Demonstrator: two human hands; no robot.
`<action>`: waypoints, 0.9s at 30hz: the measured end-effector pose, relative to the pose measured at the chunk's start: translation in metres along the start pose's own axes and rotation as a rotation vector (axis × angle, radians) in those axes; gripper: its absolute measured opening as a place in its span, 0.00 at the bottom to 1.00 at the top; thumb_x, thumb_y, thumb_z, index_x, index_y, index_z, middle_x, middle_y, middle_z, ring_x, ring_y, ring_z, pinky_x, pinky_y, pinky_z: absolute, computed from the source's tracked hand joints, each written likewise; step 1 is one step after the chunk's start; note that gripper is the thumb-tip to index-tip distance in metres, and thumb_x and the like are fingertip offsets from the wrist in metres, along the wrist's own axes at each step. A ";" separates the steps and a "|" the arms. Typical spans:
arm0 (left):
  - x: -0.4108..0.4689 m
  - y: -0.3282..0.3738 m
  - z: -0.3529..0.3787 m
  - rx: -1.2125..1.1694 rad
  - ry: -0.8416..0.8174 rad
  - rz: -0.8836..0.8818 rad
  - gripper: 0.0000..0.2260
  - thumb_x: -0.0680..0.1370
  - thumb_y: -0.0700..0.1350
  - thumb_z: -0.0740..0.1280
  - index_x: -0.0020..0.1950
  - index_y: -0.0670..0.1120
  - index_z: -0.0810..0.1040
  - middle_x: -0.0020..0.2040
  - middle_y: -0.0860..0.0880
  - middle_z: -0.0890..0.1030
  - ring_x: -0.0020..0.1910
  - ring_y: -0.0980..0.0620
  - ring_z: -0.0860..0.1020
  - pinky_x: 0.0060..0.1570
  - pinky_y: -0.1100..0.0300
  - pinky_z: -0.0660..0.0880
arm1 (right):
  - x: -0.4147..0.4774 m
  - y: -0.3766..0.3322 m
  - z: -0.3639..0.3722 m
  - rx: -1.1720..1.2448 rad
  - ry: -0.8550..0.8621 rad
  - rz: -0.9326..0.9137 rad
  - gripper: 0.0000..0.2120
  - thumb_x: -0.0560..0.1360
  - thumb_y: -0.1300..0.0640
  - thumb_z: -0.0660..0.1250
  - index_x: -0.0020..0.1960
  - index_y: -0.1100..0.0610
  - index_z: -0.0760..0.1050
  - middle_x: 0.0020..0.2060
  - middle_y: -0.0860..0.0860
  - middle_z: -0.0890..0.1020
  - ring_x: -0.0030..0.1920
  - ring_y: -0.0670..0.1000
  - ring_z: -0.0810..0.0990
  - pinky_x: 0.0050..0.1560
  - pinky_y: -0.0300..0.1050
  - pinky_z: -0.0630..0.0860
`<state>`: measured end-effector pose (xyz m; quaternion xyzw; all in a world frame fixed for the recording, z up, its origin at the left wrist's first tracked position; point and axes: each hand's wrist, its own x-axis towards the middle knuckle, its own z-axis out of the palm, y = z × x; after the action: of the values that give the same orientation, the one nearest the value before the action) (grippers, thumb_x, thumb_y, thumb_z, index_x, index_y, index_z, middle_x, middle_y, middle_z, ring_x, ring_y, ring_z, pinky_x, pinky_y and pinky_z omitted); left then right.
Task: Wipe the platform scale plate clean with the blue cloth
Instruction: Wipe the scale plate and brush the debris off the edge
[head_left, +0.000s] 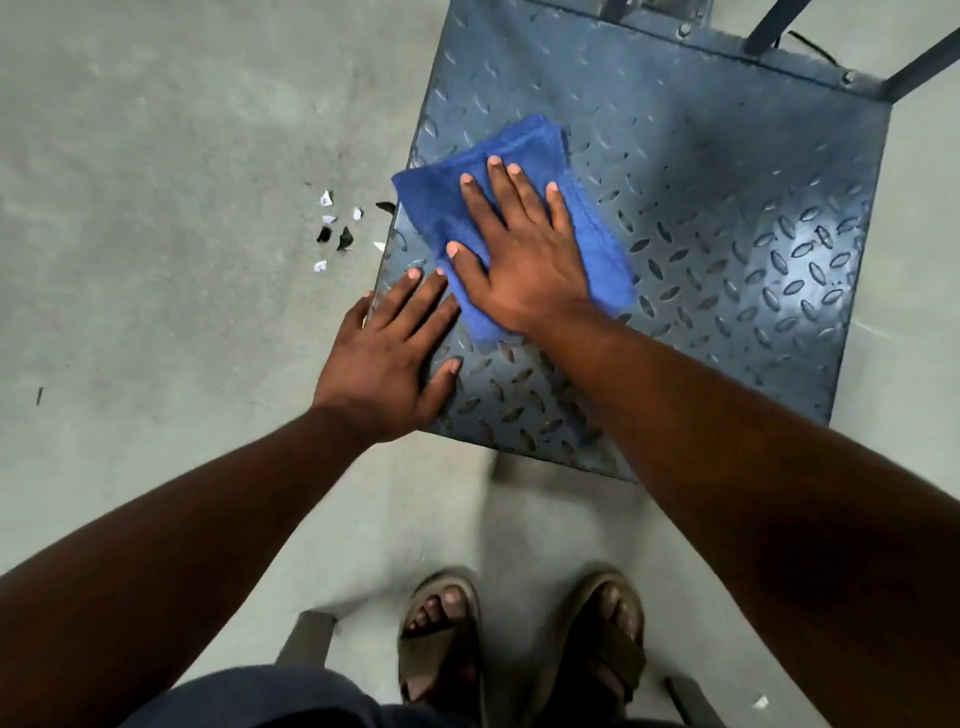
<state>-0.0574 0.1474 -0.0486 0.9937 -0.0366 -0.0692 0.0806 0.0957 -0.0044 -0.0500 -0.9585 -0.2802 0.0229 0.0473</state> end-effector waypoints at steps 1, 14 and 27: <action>0.000 0.000 0.001 0.003 0.000 0.000 0.31 0.84 0.62 0.57 0.86 0.52 0.62 0.87 0.50 0.58 0.86 0.47 0.57 0.78 0.42 0.62 | 0.004 0.011 0.000 -0.009 0.012 0.016 0.35 0.82 0.34 0.49 0.83 0.50 0.57 0.83 0.54 0.57 0.83 0.55 0.56 0.81 0.62 0.51; 0.000 -0.004 0.003 -0.019 -0.032 -0.014 0.32 0.84 0.63 0.55 0.87 0.53 0.59 0.88 0.50 0.56 0.87 0.47 0.53 0.79 0.41 0.62 | 0.042 -0.009 -0.005 -0.003 -0.043 -0.105 0.34 0.82 0.36 0.46 0.84 0.51 0.55 0.83 0.56 0.55 0.83 0.56 0.54 0.81 0.63 0.50; -0.001 -0.003 0.003 -0.101 0.010 -0.083 0.36 0.83 0.66 0.57 0.88 0.53 0.54 0.89 0.51 0.48 0.87 0.49 0.51 0.83 0.39 0.55 | 0.103 0.009 -0.004 0.072 -0.020 -0.132 0.28 0.82 0.44 0.51 0.82 0.48 0.62 0.81 0.50 0.63 0.81 0.53 0.59 0.81 0.57 0.52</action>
<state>-0.0585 0.1497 -0.0513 0.9893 0.0087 -0.0692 0.1279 0.1869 0.0433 -0.0482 -0.9353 -0.3422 0.0395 0.0805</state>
